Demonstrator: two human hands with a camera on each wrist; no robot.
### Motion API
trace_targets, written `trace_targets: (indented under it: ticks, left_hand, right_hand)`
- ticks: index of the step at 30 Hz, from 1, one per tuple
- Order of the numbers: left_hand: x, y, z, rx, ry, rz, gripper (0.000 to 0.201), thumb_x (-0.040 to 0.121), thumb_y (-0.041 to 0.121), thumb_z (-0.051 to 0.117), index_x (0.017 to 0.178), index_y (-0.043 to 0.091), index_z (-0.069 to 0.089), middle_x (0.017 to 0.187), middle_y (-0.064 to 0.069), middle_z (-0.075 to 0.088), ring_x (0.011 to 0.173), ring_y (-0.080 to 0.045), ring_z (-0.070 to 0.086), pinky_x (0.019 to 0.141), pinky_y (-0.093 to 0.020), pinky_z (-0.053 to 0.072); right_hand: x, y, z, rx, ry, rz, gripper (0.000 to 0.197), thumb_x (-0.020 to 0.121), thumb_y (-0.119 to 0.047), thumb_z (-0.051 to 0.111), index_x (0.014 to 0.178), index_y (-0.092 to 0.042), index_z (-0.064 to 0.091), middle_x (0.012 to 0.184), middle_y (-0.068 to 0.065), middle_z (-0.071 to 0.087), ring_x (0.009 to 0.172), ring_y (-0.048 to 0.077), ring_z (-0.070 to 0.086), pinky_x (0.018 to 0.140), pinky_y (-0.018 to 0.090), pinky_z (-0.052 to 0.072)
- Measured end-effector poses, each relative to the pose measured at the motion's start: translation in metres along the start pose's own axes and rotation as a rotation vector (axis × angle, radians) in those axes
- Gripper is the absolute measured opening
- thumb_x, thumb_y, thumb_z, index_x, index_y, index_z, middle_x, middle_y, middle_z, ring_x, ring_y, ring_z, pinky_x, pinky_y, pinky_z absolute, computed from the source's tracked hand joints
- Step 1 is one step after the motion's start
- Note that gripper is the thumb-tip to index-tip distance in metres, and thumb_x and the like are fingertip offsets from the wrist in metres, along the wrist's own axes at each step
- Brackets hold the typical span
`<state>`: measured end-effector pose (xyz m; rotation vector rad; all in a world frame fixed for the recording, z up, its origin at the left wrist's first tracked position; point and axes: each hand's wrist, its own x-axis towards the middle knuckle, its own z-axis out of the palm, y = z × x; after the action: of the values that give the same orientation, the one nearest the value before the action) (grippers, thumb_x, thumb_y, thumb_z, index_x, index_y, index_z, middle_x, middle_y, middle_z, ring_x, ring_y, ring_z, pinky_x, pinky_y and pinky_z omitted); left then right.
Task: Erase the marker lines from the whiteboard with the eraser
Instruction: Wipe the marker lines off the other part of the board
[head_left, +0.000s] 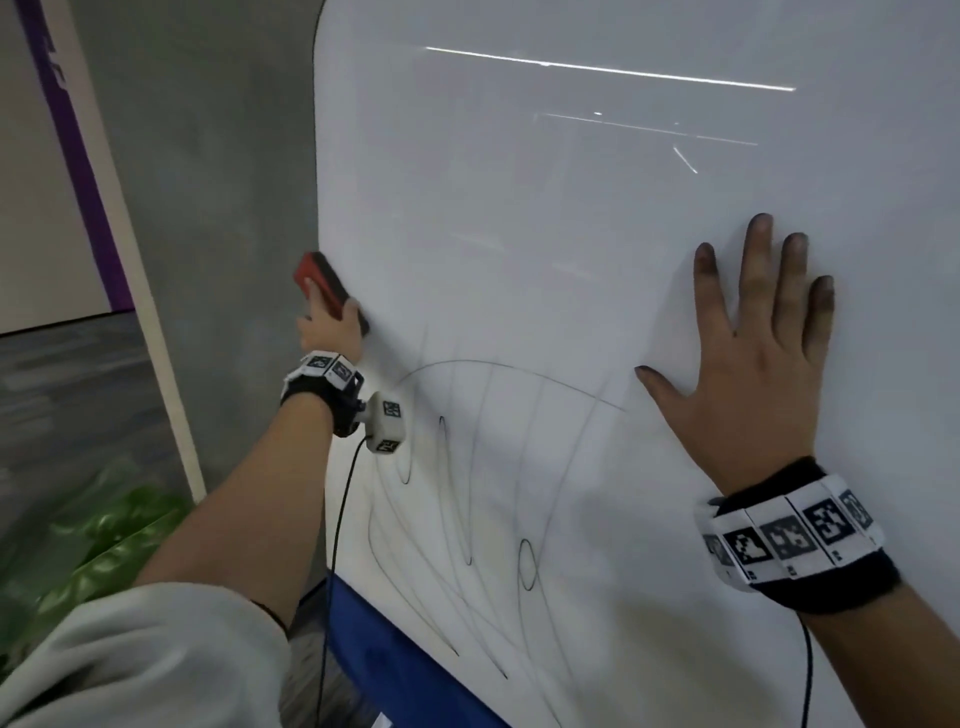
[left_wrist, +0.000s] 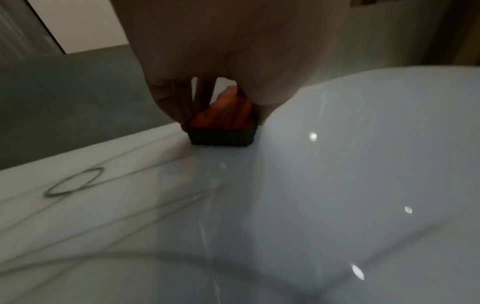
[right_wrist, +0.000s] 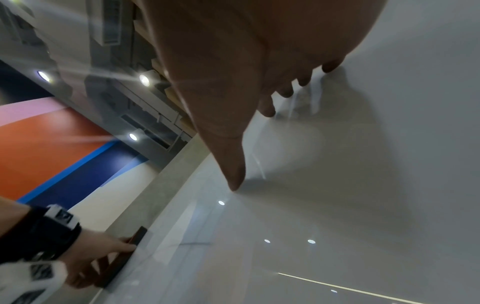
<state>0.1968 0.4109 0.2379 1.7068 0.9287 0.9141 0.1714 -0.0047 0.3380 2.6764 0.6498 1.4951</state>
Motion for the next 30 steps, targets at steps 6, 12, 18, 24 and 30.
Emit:
trace_targets:
  ticks: [6, 12, 18, 24, 30]
  left_hand:
    - [-0.103, 0.0, 0.034, 0.063, 0.005, 0.46, 0.073, 0.099, 0.046, 0.048, 0.161, 0.03, 0.011, 0.105, -0.02, 0.049, 0.089, -0.038, 0.054, 0.082, -0.045, 0.048]
    - [-0.135, -0.017, 0.035, 0.131, -0.077, 0.734, 0.073, 0.099, 0.048, 0.047, 0.16, 0.034, 0.01, 0.101, -0.011, 0.047, 0.085, -0.027, 0.047, 0.079, -0.038, 0.044]
    - [-0.016, -0.03, 0.015, -0.072, -0.031, -0.041, 0.071, 0.104, 0.037, 0.047, 0.162, 0.022, 0.009, 0.143, -0.03, 0.046, 0.127, -0.045, 0.051, 0.108, -0.044, 0.039]
    - [-0.091, -0.009, 0.038, -0.034, 0.015, -0.09, 0.068, 0.105, 0.04, 0.042, 0.162, 0.023, 0.008, 0.136, -0.031, 0.045, 0.122, -0.049, 0.05, 0.101, -0.047, 0.04]
    - [-0.218, -0.009, 0.063, 0.051, -0.109, 0.747, 0.068, 0.1, 0.045, 0.048, 0.159, 0.029, 0.019, 0.102, -0.008, 0.047, 0.089, -0.027, 0.045, 0.083, -0.038, 0.044]
  right_hand:
    - [-0.001, -0.005, 0.008, 0.001, 0.0, 0.007, 0.103, 0.084, -0.057, 0.07, 0.162, -0.022, 0.013, 0.169, 0.02, -0.003, 0.155, 0.044, -0.001, 0.124, 0.059, 0.001]
    - [-0.004, -0.004, 0.009, 0.013, 0.006, 0.005, 0.097, 0.087, -0.059, 0.066, 0.162, -0.023, 0.016, 0.169, 0.018, -0.003, 0.155, 0.043, 0.0, 0.125, 0.057, 0.002]
    - [-0.007, 0.001, 0.011, -0.005, -0.01, -0.02, 0.094, 0.089, -0.06, 0.063, 0.162, -0.023, 0.016, 0.169, 0.017, -0.003, 0.156, 0.042, 0.0, 0.125, 0.056, 0.003]
    - [-0.012, -0.006, 0.011, -0.002, -0.008, -0.005, 0.094, 0.09, -0.057, 0.063, 0.162, -0.023, 0.013, 0.169, 0.018, -0.002, 0.155, 0.044, 0.0, 0.126, 0.058, 0.003]
    - [-0.014, -0.002, 0.013, 0.008, -0.012, -0.021, 0.091, 0.092, -0.055, 0.063, 0.162, -0.023, 0.015, 0.169, 0.018, -0.002, 0.155, 0.043, 0.0, 0.126, 0.057, 0.003]
